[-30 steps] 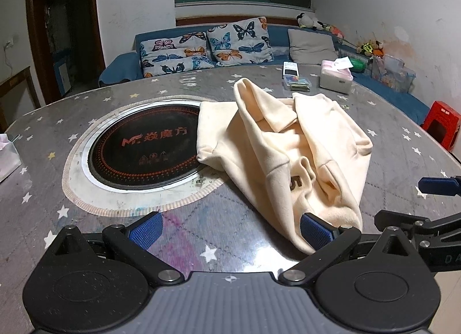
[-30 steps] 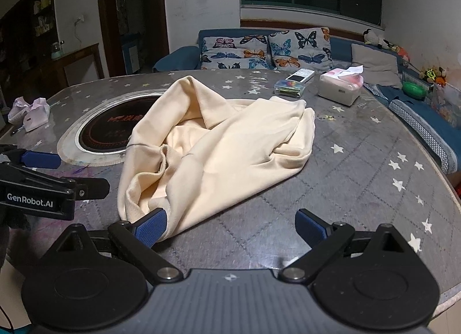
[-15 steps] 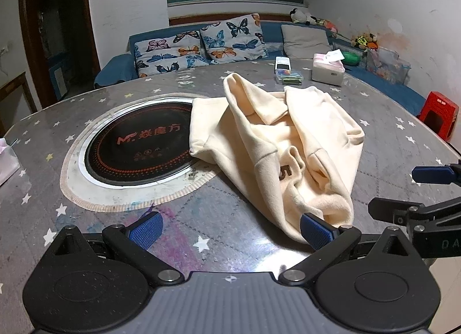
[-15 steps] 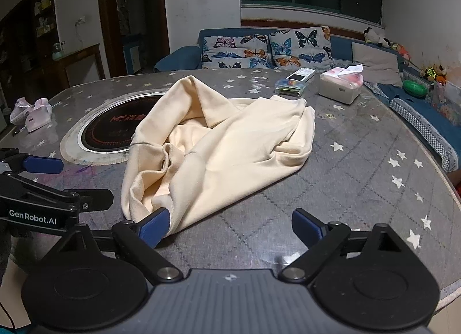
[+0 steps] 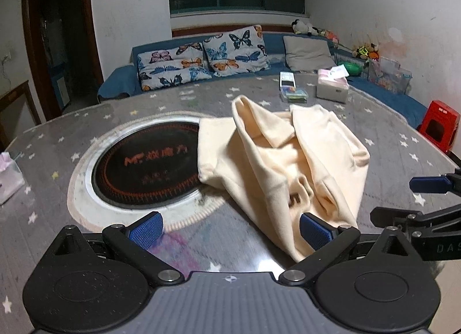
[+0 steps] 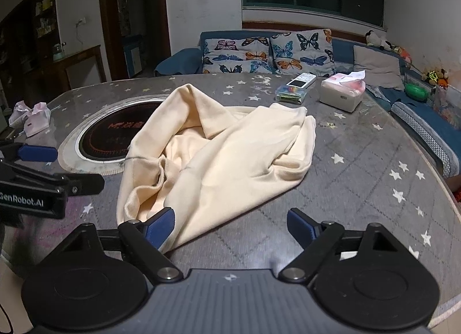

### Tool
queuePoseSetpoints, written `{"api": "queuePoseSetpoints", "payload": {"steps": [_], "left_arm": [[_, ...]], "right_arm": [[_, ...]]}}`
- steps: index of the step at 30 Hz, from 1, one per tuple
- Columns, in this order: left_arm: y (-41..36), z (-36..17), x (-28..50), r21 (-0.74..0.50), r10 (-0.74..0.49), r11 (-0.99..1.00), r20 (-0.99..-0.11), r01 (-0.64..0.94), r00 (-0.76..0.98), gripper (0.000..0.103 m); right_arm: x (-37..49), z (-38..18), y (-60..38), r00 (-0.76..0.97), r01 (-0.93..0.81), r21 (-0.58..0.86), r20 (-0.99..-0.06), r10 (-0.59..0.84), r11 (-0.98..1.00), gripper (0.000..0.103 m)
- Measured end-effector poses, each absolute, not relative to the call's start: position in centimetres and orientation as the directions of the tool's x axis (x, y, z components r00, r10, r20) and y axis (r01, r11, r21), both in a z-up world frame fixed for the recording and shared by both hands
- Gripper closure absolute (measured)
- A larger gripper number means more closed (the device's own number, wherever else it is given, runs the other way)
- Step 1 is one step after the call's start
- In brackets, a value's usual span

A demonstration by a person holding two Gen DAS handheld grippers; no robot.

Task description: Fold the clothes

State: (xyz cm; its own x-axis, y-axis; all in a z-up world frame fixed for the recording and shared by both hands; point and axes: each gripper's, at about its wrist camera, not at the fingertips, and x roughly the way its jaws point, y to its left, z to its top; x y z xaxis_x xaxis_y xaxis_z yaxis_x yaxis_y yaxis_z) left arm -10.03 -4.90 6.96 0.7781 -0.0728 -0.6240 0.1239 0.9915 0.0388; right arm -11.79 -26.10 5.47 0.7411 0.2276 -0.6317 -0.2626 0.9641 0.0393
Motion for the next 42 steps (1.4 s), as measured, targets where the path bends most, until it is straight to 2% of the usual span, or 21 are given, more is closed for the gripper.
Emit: {"api": "queuePoseSetpoints", "payload": {"steps": [8, 15, 23, 30, 32, 35, 37, 38, 40, 42], "left_arm": [[-4.6, 8.5, -6.5, 0.047, -0.08, 0.99, -0.6, 0.135, 0.796, 0.006], [-5.1, 9.2, -1.5, 0.053, -0.082, 0.989, -0.59, 0.14, 0.803, 0.005], [-6.0, 8.6, 5.7, 0.039, -0.096, 0.987, -0.626, 0.154, 0.774, 0.005], [-6.6, 7.1, 9.8, 0.035, -0.098, 0.987, -0.657, 0.16, 0.748, 0.006], [-6.7, 6.8, 10.4, 0.024, -0.118, 0.984, -0.662, 0.178, 0.74, 0.014], [-6.9, 6.1, 11.3, 0.004, -0.156, 0.977, -0.675, 0.215, 0.721, 0.031], [-6.9, 5.6, 11.7, -0.017, -0.183, 0.972, -0.685, 0.235, 0.705, 0.055], [-6.8, 5.4, 11.9, -0.032, -0.199, 0.969, -0.69, 0.246, 0.696, 0.061], [-6.6, 5.0, 12.0, -0.056, -0.225, 0.964, -0.697, 0.262, 0.681, 0.083], [-6.5, 4.8, 12.0, -0.064, -0.24, 0.96, -0.693, 0.274, 0.68, 0.088]], "right_arm": [[-8.8, 6.1, -26.3, 0.736, -0.267, 0.044, -0.635, 0.234, 0.963, 0.021], [-5.5, 6.9, -26.8, 0.74, -0.258, 0.04, -0.634, 0.224, 0.965, 0.024], [-0.3, 7.5, -27.5, 0.738, -0.23, 0.031, -0.646, 0.195, 0.973, 0.026], [5.0, 7.6, -28.0, 0.724, -0.208, 0.054, -0.663, 0.191, 0.977, 0.034], [6.5, 7.4, -27.9, 0.716, -0.207, 0.063, -0.671, 0.195, 0.976, 0.037], [8.7, 7.0, -27.2, 0.705, -0.204, 0.067, -0.682, 0.194, 0.977, 0.042], [10.1, 6.5, -26.7, 0.695, -0.203, 0.078, -0.691, 0.199, 0.976, 0.047], [10.7, 6.3, -26.5, 0.69, -0.202, 0.084, -0.695, 0.203, 0.976, 0.048], [11.8, 5.7, -25.9, 0.68, -0.202, 0.091, -0.704, 0.206, 0.975, 0.05], [12.9, 5.1, -25.4, 0.67, -0.202, 0.086, -0.715, 0.202, 0.976, 0.053]]}}
